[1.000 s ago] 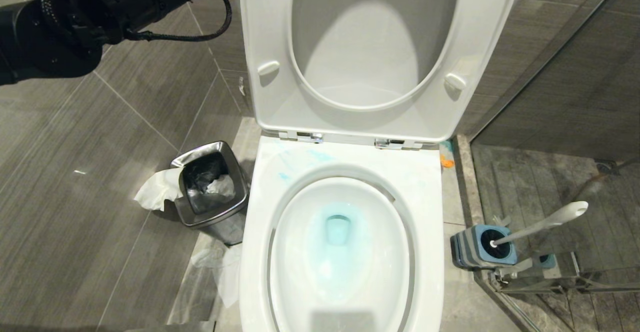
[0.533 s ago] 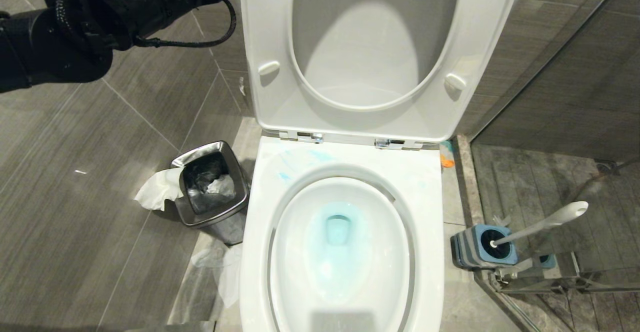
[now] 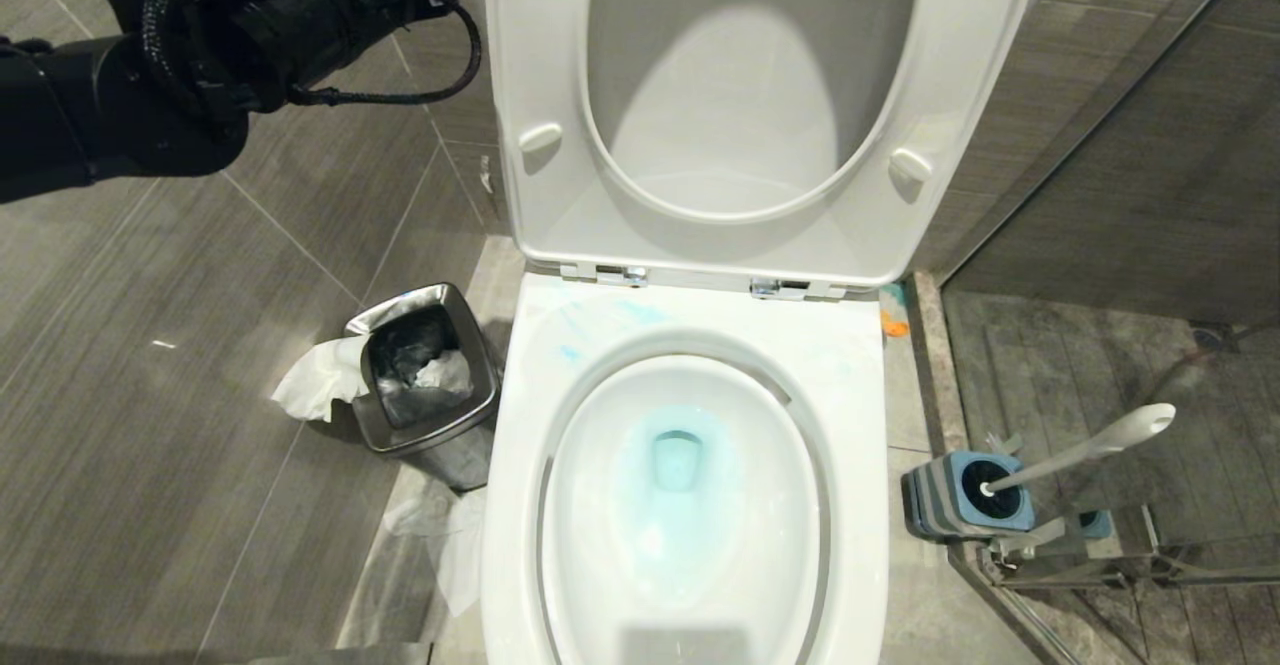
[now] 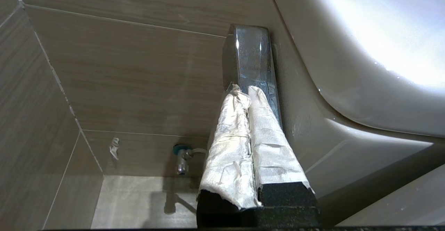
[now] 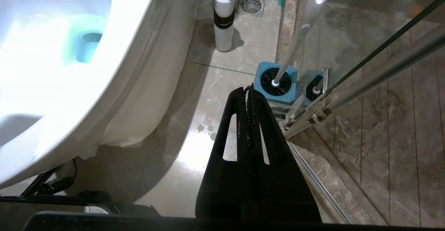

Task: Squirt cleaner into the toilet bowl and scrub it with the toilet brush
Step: Flush the toilet

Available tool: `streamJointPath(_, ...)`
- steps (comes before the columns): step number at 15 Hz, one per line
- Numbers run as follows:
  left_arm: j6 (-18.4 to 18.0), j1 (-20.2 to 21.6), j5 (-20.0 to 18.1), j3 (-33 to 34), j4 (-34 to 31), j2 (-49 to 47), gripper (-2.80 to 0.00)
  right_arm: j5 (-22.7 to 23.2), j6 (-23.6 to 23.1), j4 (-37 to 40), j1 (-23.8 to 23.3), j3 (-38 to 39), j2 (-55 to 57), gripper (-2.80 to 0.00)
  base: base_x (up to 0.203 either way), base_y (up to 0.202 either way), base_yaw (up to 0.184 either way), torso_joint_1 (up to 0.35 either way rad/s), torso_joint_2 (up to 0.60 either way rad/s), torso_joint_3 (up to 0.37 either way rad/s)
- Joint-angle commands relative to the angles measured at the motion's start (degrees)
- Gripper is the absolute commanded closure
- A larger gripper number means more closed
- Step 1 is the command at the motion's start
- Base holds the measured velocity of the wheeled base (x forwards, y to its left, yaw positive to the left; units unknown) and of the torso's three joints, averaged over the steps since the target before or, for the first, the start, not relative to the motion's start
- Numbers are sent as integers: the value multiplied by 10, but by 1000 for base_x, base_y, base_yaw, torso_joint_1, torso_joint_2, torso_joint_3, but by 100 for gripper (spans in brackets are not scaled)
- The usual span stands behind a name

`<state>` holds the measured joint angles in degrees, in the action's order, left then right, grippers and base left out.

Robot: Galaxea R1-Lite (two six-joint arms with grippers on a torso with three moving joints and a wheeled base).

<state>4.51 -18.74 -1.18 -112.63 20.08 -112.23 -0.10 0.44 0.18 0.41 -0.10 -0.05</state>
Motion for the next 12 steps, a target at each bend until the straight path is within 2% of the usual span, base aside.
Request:
streamJointPath(1, 1, -5, -3, 0, -2, -18, 0, 0, 0, 0, 0, 0, 0, 0, 0, 0, 0, 0, 0, 0)
streamJointPath(12, -2, -9, -3, 0, 7, -43, 0, 0, 0, 0, 0, 0, 0, 0, 0, 0, 0, 0, 0, 0)
